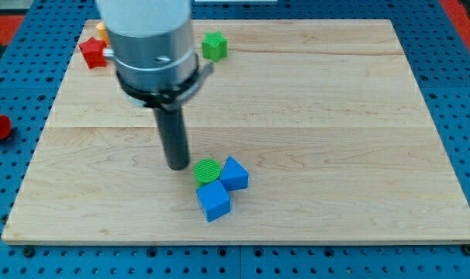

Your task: Slightly push the green star towards the top

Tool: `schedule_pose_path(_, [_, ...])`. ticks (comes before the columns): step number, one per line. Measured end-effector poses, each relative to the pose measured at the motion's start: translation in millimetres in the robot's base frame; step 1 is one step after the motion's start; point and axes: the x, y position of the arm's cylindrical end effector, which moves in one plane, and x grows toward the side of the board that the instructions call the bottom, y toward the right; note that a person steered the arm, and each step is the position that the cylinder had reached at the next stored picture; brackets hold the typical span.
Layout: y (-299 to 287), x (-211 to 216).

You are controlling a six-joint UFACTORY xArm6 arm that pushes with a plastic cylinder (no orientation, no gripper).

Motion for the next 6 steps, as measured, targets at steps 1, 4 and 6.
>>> schedule_pose_path(1, [70.1, -56.4])
schedule_pose_path(4, [26.4, -233.5])
schedule_pose_path(6, [55.8, -298.5])
